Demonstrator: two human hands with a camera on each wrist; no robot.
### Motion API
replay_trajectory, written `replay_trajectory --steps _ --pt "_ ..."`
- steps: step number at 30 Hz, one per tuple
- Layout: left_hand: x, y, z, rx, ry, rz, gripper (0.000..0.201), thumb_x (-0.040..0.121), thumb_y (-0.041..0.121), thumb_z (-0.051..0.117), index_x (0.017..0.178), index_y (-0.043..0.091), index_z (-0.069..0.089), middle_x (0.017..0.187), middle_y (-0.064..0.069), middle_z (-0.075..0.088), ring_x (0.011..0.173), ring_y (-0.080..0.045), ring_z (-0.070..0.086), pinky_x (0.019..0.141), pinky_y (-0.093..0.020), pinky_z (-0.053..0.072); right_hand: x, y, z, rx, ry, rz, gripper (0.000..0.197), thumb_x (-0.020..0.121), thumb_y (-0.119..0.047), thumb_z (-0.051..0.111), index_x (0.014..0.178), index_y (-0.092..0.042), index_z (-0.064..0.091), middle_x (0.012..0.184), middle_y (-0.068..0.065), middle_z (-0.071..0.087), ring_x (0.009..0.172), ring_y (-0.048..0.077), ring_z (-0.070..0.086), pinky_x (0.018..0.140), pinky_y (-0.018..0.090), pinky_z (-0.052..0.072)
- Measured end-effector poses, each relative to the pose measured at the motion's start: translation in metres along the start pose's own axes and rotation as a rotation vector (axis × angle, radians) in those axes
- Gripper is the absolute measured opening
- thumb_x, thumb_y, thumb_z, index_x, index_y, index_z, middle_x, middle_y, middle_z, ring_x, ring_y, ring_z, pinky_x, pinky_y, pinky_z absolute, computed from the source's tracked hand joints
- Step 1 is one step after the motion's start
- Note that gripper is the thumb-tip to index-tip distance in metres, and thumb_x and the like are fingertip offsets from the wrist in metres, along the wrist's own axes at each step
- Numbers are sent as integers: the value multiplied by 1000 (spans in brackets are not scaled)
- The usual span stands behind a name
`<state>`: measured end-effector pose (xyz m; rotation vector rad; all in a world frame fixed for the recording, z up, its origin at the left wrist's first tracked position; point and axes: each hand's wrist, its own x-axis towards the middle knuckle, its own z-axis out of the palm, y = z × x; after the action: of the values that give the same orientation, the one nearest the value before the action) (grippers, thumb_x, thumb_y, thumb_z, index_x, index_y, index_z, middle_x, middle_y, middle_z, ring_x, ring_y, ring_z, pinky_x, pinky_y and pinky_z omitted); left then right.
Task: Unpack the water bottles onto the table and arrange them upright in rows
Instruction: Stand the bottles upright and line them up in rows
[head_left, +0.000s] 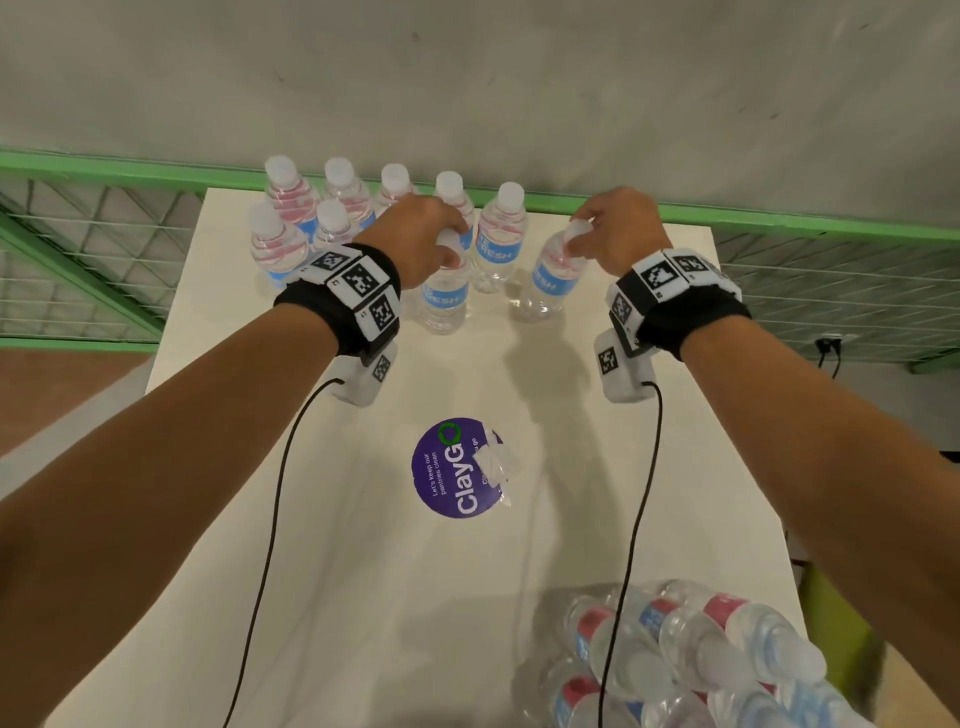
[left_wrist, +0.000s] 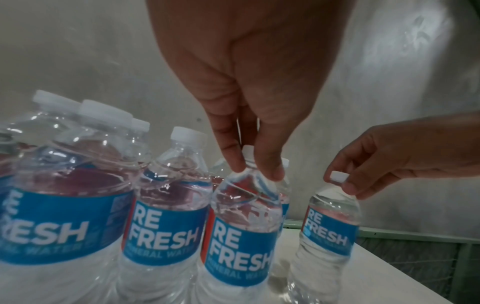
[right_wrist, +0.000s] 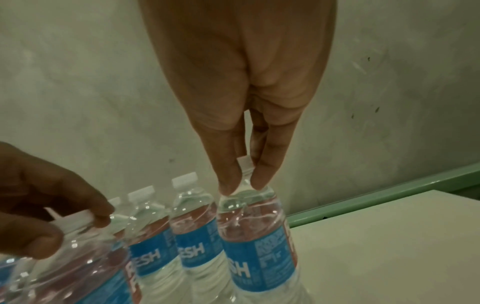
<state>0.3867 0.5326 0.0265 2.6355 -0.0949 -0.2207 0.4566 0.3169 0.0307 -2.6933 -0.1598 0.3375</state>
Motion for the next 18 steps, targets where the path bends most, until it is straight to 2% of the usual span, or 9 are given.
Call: replay_trajectory --steps 10,18 --pt "9 0 1 36 24 20 38 86 12 62 123 8 57 129 -15 55 117 -32 50 98 -38 38 28 -8 -3 -18 3 0 42 73 -19 76 113 -14 67 114 11 64 107 24 59 78 21 40" --pt "9 -1 1 53 26 32 39 87 12 61 125 8 57 131 -16 54 120 -32 48 100 -37 37 31 -11 -2 -11 -17 -30 41 73 -19 76 112 -14 67 111 11 66 96 22 59 76 21 39"
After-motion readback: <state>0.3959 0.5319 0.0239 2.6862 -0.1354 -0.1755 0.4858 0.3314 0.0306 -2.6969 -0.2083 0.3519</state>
